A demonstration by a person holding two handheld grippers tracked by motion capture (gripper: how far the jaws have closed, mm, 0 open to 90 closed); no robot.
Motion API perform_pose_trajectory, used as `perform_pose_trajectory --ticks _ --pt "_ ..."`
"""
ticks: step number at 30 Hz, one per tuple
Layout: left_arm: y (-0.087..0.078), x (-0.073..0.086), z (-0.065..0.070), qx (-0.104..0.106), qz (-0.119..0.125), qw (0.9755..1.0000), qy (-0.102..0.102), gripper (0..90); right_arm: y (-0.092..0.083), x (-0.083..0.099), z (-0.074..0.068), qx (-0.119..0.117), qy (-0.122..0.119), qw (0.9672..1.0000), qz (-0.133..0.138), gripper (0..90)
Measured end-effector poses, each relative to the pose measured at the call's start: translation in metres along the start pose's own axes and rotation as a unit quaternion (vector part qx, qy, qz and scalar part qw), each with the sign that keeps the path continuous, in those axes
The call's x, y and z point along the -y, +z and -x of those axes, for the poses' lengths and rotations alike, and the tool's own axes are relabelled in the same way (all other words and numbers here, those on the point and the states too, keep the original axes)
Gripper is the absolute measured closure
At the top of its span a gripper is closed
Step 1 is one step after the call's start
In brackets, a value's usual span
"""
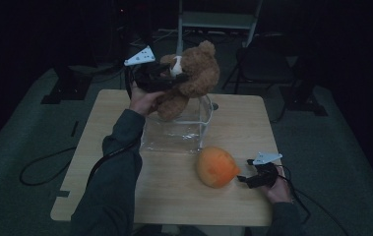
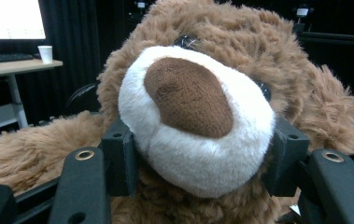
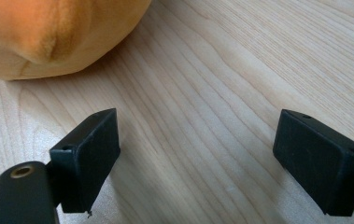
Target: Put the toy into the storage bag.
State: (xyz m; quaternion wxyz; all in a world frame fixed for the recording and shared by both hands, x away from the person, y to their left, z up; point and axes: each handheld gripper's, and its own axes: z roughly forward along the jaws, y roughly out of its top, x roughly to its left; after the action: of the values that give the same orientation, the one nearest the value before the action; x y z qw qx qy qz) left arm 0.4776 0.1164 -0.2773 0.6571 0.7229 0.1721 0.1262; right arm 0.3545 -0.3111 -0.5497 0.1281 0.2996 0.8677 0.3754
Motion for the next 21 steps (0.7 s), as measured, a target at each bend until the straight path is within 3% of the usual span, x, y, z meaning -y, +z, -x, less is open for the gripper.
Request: perform_pose_trajectory --ticks 21 --pt "0.011 0.010 -0.007 0.003 -0.019 0.9997 -0.012 40.9 0.000 0.000 0.000 0.000 0.000 1.0000 0.000 13.9"
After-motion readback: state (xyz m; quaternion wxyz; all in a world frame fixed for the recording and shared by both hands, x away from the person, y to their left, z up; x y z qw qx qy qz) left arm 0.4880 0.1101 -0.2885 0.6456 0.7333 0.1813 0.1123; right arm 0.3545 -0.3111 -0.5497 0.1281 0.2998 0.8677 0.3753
